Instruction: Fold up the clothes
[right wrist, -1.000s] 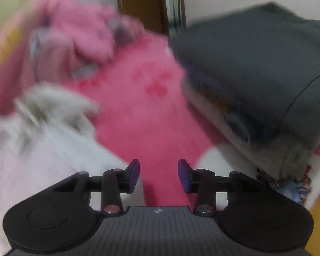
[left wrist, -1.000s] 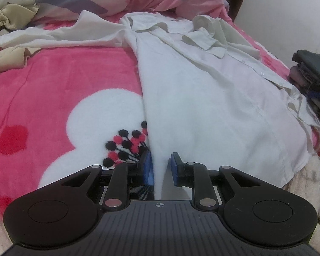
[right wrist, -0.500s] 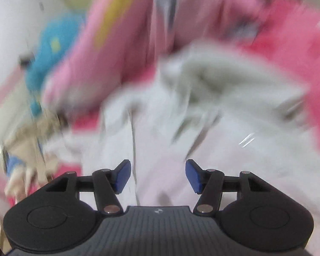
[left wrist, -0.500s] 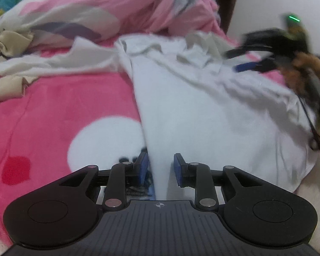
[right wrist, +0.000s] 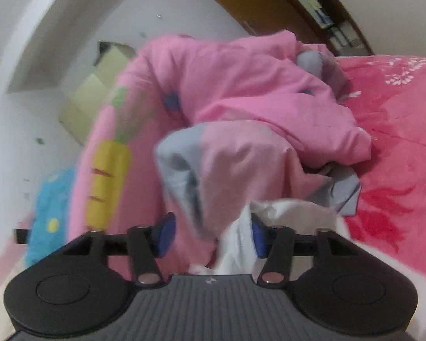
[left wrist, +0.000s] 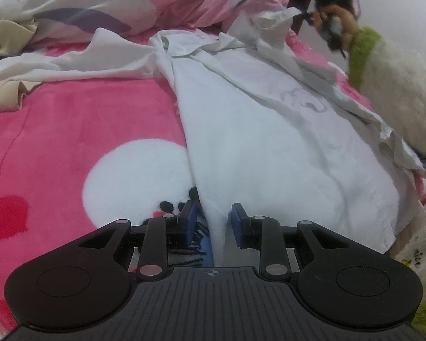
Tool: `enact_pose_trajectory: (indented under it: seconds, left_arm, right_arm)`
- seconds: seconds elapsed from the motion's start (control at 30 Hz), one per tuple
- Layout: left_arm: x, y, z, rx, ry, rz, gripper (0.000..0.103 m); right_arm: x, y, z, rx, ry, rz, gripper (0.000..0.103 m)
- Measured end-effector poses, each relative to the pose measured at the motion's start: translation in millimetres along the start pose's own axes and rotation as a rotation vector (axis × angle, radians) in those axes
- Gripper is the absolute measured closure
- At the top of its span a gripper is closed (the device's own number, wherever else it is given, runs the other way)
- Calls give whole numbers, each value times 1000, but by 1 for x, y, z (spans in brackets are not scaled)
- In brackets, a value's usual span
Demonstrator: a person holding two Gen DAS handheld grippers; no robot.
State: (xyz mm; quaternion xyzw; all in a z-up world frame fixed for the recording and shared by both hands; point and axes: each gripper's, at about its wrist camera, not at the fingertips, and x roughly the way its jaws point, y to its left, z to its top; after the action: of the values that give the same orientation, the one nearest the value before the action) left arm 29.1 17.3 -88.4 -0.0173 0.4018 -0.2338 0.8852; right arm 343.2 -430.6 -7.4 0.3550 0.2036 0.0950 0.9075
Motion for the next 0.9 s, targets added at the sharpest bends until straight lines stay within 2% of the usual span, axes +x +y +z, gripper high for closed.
enact_pose_trajectory:
  seconds: [0.07, 0.13, 0.23, 0.33, 0.4, 0.43, 0.5, 0.53, 0.73, 0.9]
  left_arm:
    - [-1, 1, -1, 3, -2, -6, 77]
    - [-1, 2, -1, 4, -2, -10, 77]
    - [-1, 2, -1, 4, -3, -10, 77]
    - [-1, 0, -1, 13, -8, -4, 76]
    - [-1, -1, -2, 23, -12, -1, 77]
    - [-1, -1, -2, 28, -15, 1, 76]
    - [-1, -1, -3, 37, -19, 0, 77]
    - [-2, -1, -3, 41, -21, -2, 76]
    - [-2, 3, -2, 40, -7, -35, 77]
    - [-2, 1, -2, 69, -2, -35, 76]
  right_arm:
    - [-7, 7, -17, -32, 92, -2, 41]
    - [8, 19, -34, -54, 253, 4, 41]
    - [42, 34, -81, -37, 505, 0, 42]
    - [77, 48, -115, 12, 623, 1, 42]
    - [99, 57, -127, -22, 620, -59, 44]
    - [109, 60, -132, -46, 612, -99, 51]
    - [124, 62, -141, -69, 599, -161, 92]
    - [130, 60, -140, -56, 598, -168, 101]
    - [145, 63, -94, 43, 438, 4, 101]
    - [182, 37, -64, 205, 396, 17, 101]
